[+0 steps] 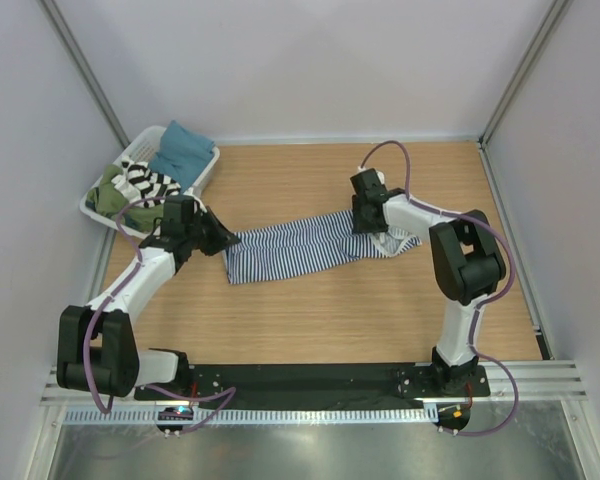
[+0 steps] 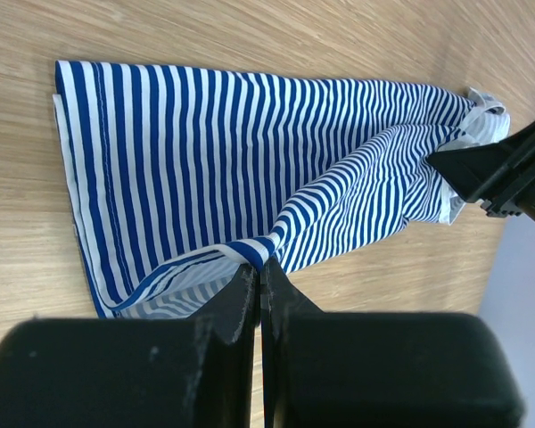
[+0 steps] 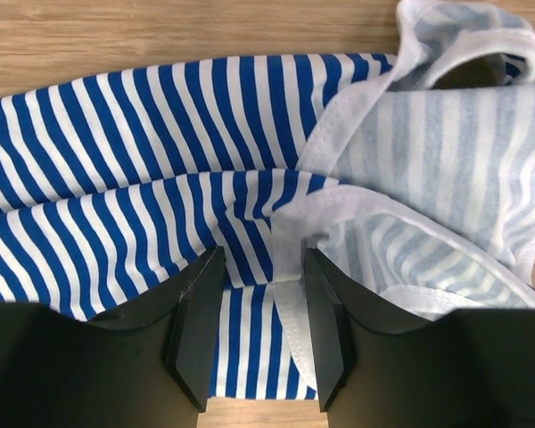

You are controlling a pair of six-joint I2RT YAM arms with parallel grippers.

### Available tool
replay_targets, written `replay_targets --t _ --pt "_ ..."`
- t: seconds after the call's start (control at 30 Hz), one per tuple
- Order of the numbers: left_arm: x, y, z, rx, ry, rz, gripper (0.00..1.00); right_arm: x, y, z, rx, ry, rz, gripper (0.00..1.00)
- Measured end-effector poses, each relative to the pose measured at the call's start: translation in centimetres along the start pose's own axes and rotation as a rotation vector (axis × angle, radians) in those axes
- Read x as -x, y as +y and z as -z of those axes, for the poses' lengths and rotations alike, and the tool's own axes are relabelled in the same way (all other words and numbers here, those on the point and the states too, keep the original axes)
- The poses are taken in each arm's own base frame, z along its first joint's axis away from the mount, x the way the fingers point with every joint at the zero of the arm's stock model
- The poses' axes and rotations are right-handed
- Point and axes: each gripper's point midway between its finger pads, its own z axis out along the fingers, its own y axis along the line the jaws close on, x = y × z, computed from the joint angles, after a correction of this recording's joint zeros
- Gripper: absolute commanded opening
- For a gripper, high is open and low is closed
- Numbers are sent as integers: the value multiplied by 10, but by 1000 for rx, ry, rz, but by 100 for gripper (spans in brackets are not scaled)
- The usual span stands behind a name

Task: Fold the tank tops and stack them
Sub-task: Flatten the tank top out

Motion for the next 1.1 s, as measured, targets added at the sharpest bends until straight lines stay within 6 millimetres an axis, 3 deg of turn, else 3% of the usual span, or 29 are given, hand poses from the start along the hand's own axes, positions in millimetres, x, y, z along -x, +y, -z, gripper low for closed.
replay_targets --t 0.2,0.53,0.8,0.9,1.03,1.1 --pt "-1 3 0 8 -2 -1 0 3 -2 15 33 -21 -35 40" --pt "-3 5 0 13 -1 0 0 -17 -5 9 77 26 -81 41" --pt "-2 4 1 10 -6 -2 0 -14 -5 7 101 23 -118 48" --pt "-1 4 2 10 -10 -3 0 -15 -6 6 102 22 -126 34" --pt "-1 3 2 9 -12 -4 0 -16 -6 4 112 25 -142 9" --pt "-1 3 2 9 -11 -3 0 -15 -5 5 120 20 -144 3"
